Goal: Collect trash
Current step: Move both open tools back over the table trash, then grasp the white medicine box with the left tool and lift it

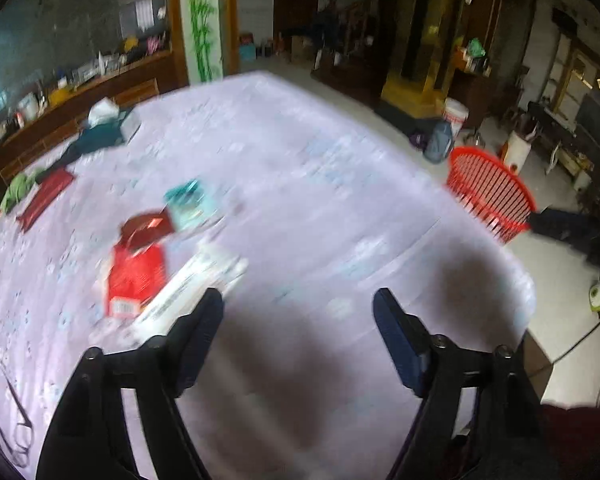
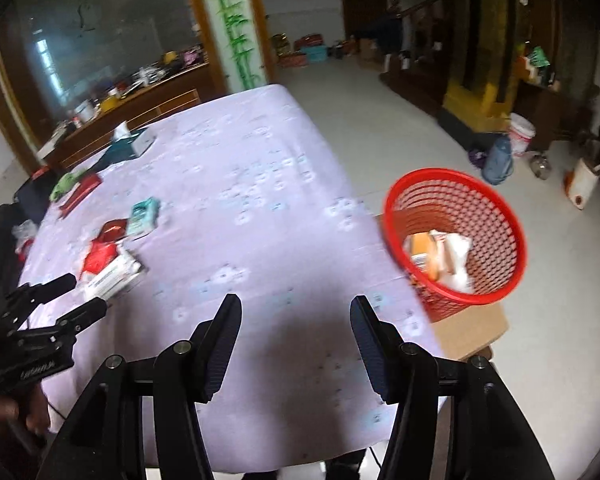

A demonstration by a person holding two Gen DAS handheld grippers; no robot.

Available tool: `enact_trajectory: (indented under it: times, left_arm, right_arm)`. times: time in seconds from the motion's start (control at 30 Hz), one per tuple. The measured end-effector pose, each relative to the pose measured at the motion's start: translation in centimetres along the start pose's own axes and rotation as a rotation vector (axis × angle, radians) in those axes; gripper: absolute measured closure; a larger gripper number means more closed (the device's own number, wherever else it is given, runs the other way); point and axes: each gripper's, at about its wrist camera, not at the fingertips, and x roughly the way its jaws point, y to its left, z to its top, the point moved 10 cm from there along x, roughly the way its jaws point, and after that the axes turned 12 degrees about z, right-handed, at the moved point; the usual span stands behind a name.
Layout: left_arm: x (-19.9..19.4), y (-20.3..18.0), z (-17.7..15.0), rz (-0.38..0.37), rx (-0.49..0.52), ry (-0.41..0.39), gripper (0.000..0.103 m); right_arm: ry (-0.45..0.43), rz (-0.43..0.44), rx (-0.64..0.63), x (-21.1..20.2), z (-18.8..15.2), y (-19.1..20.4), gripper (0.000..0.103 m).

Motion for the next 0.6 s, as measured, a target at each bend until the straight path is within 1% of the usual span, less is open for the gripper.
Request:
enact_trajectory:
  times: [0.07,0.13,0.17,0.2,0.23,0.3,0.37,0.43,0.6]
  left_arm:
    - [0.9,2.8,-0.8,0.026,0.008,0.014,0.024]
    - [2.4,5.0,-1.5,0.03,0.026,0.046,0.022]
    - [3.0,5.8,-1.6,0.046,0.033,0.056,0.022]
    - [3.7,6.4,-1.8,0.047,0.049,0.069,0.022]
    - [4.3,6.6,-1.9,0.031,0.063,0.081,0.022]
    - [5.7,7.1,-2.0,0.052,0.089,0.108,0.022]
    - [6.8,7.1,-2.3,0.049,0.12,0.13,0.022]
    - [8.1,7.4,-2.7,0.084,0.141,0.154,0.022]
    - [10.5,7.6,-3.3,0.08,0.153,0.197,0.022]
  right_arm:
    - [0.004,0.017,-0.008,0.0,-0.1,0.8,0.043]
    - [0.003,0.031,-0.019,0.0,-0.1,1.4,0.043]
    - [0.004,0.032,-0.023,-0.1,-0.1,1.6,0.043]
    - [0.005,0.034,-0.025,-0.1,-0.3,1.8,0.043]
    - [0.01,0.038,-0.023,0.0,-0.4,1.9,0.043]
    - [0.017,0.034,-0.015,0.1,-0.7,2.0,0.043]
    - [0.022,0.031,-0.007,0.1,-0.9,1.9,0.043]
    - [0.022,0.024,0.002,0.0,-1.0,1.8,0.043]
    - [0.017,0.005,0.023,-0.6,-1.2,0.8,0.043]
